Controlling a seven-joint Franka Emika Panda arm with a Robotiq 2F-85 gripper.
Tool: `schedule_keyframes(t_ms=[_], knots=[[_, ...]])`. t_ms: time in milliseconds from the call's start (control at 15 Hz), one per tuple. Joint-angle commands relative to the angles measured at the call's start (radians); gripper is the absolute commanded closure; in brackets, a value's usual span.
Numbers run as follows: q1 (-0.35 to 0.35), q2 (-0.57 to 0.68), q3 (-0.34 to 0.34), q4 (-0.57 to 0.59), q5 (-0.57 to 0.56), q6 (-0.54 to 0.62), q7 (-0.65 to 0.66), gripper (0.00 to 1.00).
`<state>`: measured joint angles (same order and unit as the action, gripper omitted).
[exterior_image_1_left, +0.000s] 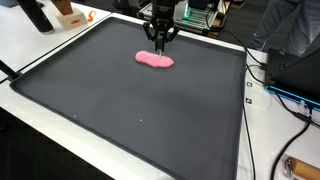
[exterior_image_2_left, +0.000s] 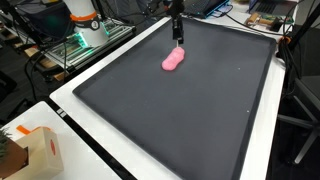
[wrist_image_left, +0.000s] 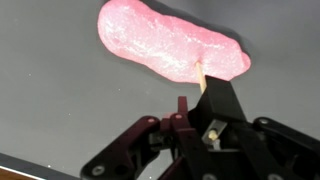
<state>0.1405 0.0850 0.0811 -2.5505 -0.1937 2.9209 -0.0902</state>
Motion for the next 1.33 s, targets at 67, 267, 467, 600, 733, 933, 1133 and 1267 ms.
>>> schedule_keyframes(t_ms=[67, 267, 467, 600, 733, 933, 1133, 1267], knots=[[0.009, 0.037, -0.010, 0.006, -0.045, 0.026, 0.049, 0.94], [0.014, 0.054, -0.013, 0.010, -0.051, 0.037, 0.054, 0.94], [0.019, 0.067, -0.023, 0.015, -0.085, 0.045, 0.071, 0.94], [0.019, 0.072, -0.024, 0.017, -0.096, 0.046, 0.073, 0.94], [0.019, 0.076, -0.025, 0.019, -0.105, 0.042, 0.080, 0.94], [0.018, 0.082, -0.022, 0.023, -0.101, 0.035, 0.087, 0.94], [0.016, 0.079, -0.016, 0.023, -0.089, 0.026, 0.082, 0.94], [0.016, 0.073, -0.014, 0.022, -0.086, 0.014, 0.083, 0.94]])
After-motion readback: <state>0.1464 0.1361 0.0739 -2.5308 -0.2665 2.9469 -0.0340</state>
